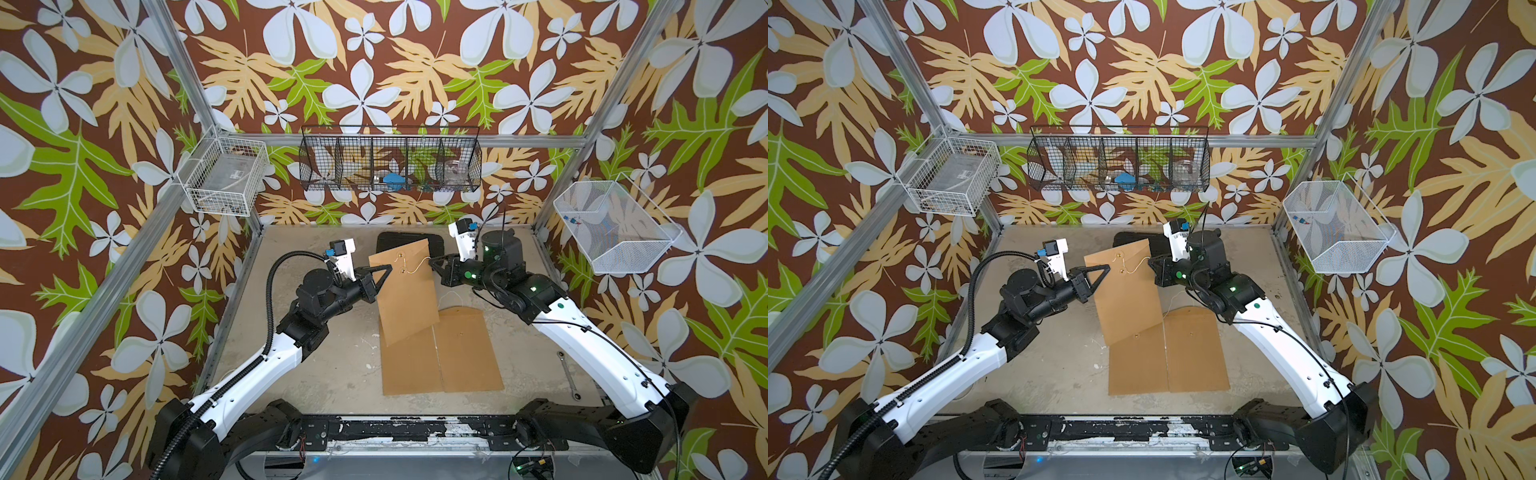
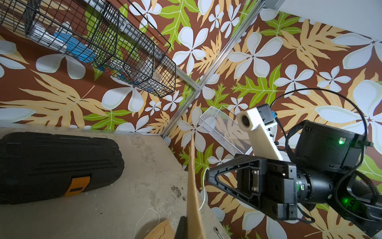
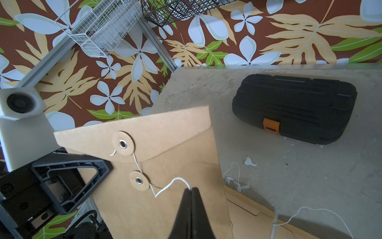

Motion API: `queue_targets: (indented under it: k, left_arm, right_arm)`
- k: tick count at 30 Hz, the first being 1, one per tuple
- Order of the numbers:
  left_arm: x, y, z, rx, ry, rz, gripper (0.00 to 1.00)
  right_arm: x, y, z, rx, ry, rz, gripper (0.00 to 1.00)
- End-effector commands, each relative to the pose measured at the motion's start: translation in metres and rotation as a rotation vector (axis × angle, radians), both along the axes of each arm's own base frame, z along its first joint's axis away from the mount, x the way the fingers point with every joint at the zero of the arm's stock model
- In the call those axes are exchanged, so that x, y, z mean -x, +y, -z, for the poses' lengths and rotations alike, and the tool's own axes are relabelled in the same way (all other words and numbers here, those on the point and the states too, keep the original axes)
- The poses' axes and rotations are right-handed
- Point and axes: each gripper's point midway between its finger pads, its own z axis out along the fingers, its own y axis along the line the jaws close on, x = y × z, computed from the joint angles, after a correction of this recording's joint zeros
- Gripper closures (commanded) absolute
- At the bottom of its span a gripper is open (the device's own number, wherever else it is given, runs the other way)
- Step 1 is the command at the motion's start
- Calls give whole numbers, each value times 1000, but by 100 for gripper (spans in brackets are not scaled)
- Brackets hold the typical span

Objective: Open the file bag

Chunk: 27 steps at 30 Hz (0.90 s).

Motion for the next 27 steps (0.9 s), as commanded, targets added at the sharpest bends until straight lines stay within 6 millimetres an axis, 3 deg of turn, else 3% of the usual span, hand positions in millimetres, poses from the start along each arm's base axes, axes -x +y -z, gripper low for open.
queue_targets:
  k: [1, 13, 27]
  left_arm:
    - [2, -2, -9, 29, -29, 18, 100]
    - [2, -3, 0, 41, -3, 24, 100]
    - [2, -6, 4, 57, 14, 43, 100]
  right_arm:
    - [-1, 5, -11, -9, -35, -26, 100]
    - [-2, 21, -29, -62, -52, -100, 100]
    - [1, 47, -34, -63, -59, -160, 100]
